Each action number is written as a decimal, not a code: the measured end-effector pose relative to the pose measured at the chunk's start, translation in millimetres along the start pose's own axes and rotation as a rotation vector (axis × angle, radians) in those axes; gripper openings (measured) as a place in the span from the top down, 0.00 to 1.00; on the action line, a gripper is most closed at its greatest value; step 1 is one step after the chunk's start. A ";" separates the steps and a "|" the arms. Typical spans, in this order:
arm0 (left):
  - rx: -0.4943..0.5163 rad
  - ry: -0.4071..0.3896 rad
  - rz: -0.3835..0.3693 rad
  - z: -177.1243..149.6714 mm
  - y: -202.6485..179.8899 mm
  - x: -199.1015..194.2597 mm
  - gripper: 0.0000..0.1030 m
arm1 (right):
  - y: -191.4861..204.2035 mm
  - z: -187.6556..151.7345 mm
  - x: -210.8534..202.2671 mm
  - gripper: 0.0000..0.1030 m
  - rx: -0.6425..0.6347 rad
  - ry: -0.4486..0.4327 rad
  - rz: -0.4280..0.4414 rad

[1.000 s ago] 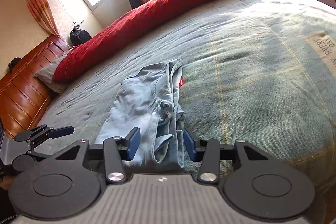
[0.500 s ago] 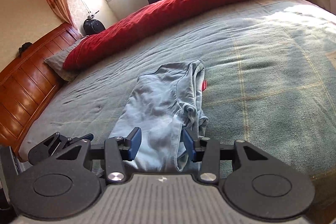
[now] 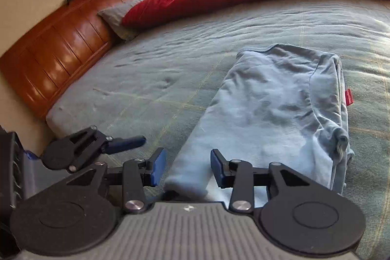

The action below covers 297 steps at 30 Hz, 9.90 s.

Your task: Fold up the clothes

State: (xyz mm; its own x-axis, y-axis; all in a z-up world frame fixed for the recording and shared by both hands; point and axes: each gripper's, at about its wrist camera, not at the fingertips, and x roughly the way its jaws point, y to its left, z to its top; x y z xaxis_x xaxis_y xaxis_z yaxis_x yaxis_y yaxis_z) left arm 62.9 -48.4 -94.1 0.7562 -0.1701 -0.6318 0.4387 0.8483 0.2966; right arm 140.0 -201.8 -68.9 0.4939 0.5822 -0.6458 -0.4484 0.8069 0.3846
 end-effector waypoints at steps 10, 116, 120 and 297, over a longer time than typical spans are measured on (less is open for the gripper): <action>-0.151 0.065 -0.009 4.8 36.4 -8.3 0.24 | -9.6 -28.6 -33.4 0.68 -0.054 -0.018 -0.053; -0.281 0.082 -0.313 84.7 109.9 127.3 0.21 | -123.6 151.2 85.6 0.93 -0.356 0.103 -0.155; -0.274 0.068 -0.313 86.0 109.9 126.8 0.21 | -116.3 149.5 70.0 0.94 -0.374 0.062 -0.163; -0.064 0.194 -0.594 193.5 -13.5 144.3 0.12 | -31.8 -50.4 -36.2 0.03 0.066 -0.175 -0.203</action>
State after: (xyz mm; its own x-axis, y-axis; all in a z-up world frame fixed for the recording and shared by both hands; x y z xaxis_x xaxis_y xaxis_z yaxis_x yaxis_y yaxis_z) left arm 260.0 -181.5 -50.7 0.2880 -0.5330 -0.7956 0.7225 0.6662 -0.1848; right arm 98.8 -253.5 -91.1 0.6927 0.4116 -0.5923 -0.2804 0.9102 0.3047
